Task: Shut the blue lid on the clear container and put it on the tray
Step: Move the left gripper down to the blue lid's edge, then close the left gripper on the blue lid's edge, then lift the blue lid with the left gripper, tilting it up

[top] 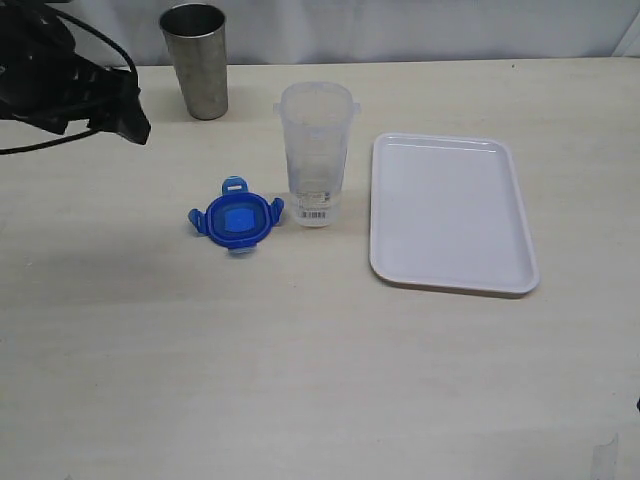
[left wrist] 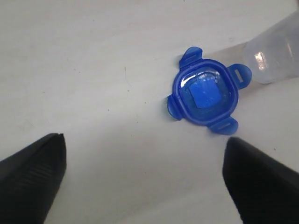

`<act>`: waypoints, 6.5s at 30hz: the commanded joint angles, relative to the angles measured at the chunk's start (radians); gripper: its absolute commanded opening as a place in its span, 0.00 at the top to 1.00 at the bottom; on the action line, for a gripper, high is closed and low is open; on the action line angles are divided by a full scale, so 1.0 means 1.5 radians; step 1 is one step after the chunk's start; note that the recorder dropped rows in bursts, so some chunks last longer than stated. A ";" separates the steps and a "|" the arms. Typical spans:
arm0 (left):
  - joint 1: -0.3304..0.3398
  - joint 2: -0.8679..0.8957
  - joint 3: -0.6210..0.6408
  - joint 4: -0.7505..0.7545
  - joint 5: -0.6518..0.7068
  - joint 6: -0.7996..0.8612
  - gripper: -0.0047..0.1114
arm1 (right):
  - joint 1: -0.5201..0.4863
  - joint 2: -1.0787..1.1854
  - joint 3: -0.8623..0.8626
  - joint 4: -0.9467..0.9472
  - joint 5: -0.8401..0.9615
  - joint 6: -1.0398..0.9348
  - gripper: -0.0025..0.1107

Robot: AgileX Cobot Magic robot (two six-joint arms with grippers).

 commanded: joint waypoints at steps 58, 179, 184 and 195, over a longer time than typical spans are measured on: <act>-0.025 0.169 0.172 -0.494 -0.308 0.293 0.56 | -0.004 -0.003 0.002 -0.005 -0.002 -0.004 0.94; -0.025 0.274 0.165 -0.749 -0.292 0.570 0.86 | -0.004 -0.003 0.002 -0.005 -0.002 -0.004 0.94; -0.025 0.262 0.165 -0.748 -0.292 0.573 0.86 | -0.004 -0.003 0.002 -0.005 -0.002 -0.004 0.94; -0.025 0.216 0.165 -0.714 -0.290 0.582 0.96 | -0.004 -0.003 0.002 -0.005 -0.002 -0.004 0.94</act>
